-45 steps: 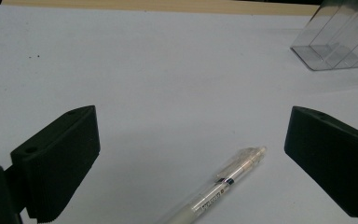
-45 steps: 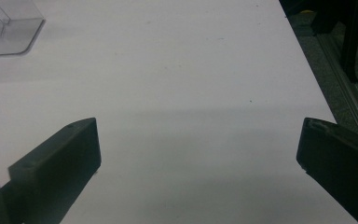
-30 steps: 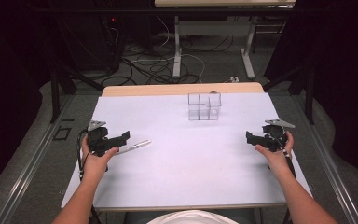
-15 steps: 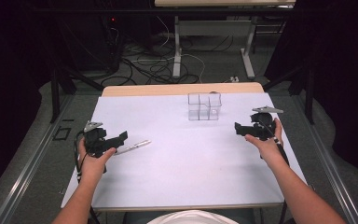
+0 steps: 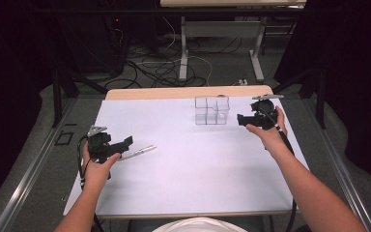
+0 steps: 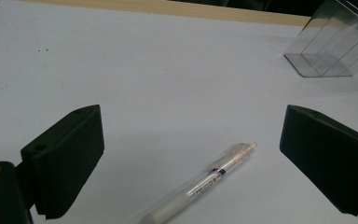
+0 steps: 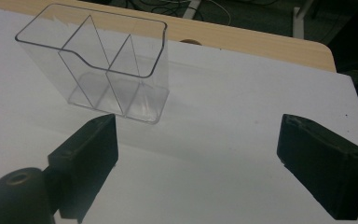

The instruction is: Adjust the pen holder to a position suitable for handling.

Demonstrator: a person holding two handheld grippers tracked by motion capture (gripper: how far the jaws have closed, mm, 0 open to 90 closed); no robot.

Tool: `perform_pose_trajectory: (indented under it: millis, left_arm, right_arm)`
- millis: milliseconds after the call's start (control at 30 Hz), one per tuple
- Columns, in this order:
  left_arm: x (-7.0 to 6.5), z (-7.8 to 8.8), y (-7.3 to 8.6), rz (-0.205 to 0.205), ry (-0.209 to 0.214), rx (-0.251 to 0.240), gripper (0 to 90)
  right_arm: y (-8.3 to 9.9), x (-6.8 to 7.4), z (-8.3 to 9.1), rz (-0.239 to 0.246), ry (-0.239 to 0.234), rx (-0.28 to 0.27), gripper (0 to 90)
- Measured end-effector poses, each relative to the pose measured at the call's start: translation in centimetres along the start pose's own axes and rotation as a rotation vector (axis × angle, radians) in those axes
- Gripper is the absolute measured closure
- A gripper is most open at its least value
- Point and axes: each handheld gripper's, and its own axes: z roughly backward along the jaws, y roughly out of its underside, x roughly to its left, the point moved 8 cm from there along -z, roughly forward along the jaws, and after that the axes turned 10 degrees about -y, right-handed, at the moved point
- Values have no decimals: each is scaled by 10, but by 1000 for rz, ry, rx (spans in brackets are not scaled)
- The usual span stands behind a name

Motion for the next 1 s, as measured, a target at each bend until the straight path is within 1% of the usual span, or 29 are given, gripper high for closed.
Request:
perform_pose_trajectory:
  millis: [67,167,233,267,333,367,433,500,533,567,600,633,667,833,933,1000]
  left_arm:
    - [0,0,0,0,3,0,64]
    - [-1,0,1,-2,5,9,65]
    - [-1,0,1,-2,4,12,65]
    - [-1,-1,0,-2,5,-1,65]
    - [-1,-1,0,-5,6,4,66]
    - [-2,-1,1,-4,6,4,66]
    - [-2,-1,1,-3,7,6,66]
    - [-1,-1,1,-4,7,6,67]
    - [-1,-1,1,-4,7,6,67]
    - [-1,-1,1,-4,7,7,68]
    - [-1,-1,1,-4,8,6,68]
    - [-1,-1,1,-1,8,6,68]
    - [-1,-1,1,-4,8,7,68]
    - [-1,-2,1,-2,10,8,70]
    - [0,-2,1,-1,10,9,70]
    - [0,-2,1,1,9,12,70]
  right_arm:
    - [-5,1,-2,-17,0,4,146]
    - [-10,2,-5,-27,-4,16,152]
    - [-14,3,-8,-28,0,24,158]
    - [-16,4,-9,-29,-7,26,168]
    - [-19,6,-12,-31,-6,38,184]
    - [-21,8,-14,-34,-13,40,192]
    - [-25,10,-16,-38,-18,50,218]
    - [-30,12,-19,-37,-17,56,267]
    - [-30,12,-19,-37,-17,56,267]
    - [-35,12,-21,-42,-13,63,323]
    - [-37,12,-22,-52,-12,62,338]
    - [-37,12,-22,-52,-12,62,338]
    - [-41,12,-25,-57,-15,69,365]
    - [-49,14,-30,-86,-20,79,423]
    - [-55,15,-35,-91,-21,77,442]
    - [-57,16,-38,-98,-24,65,460]
